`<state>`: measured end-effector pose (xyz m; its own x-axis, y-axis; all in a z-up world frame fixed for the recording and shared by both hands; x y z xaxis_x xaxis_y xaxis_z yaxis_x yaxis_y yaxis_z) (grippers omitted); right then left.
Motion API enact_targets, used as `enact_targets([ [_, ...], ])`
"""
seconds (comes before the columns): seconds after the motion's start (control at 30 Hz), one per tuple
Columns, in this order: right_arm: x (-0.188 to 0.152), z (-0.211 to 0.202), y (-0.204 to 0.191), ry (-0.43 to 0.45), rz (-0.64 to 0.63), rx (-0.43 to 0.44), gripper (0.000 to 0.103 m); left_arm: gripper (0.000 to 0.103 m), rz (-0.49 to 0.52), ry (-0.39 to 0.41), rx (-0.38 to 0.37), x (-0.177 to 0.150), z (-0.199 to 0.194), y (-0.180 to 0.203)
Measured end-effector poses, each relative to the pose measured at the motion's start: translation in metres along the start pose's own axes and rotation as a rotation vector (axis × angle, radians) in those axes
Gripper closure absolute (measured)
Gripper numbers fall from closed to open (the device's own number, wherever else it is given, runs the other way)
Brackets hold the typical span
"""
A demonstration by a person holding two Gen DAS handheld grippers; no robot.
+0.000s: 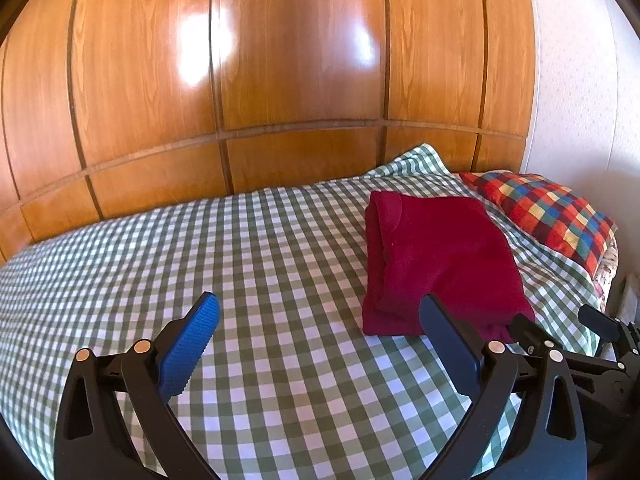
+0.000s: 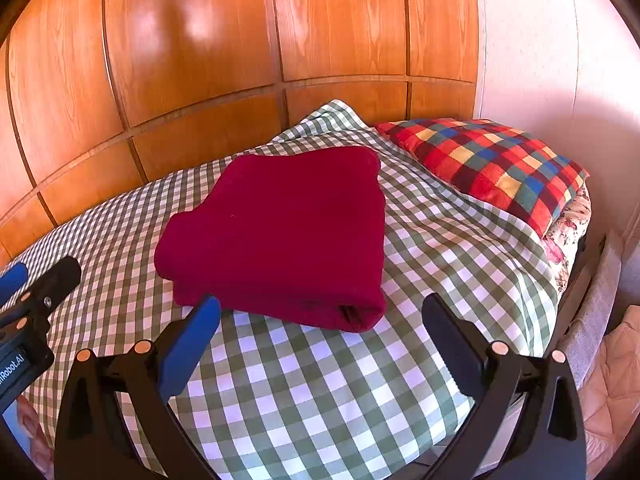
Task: Fold small clothes
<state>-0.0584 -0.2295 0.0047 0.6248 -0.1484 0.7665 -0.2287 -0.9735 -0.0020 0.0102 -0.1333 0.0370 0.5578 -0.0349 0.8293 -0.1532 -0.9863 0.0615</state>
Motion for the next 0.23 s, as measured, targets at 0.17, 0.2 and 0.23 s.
enact_targets([
  [0.17,0.007,0.009,0.028,-0.005,0.063,-0.018,0.002,0.004,-0.014,-0.036,0.0,-0.004,0.01,-0.005],
  [0.2,0.011,0.016,0.04,-0.01,0.088,-0.041,0.002,0.004,-0.015,-0.042,0.003,-0.005,0.012,-0.005],
  [0.23,0.014,0.023,0.052,-0.019,0.107,-0.067,0.002,0.004,-0.017,-0.052,0.005,-0.006,0.015,-0.007],
])
Point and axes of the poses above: each gripper's, at about its wrist camera, not at the fingertips, and z roughly the way its jaws point, y to its right, x to its top, the point moved 1 cm from there along z, roughly the way its jaws point, and after that the axes turned 6 degrees about -z, right-handed, at the moved point
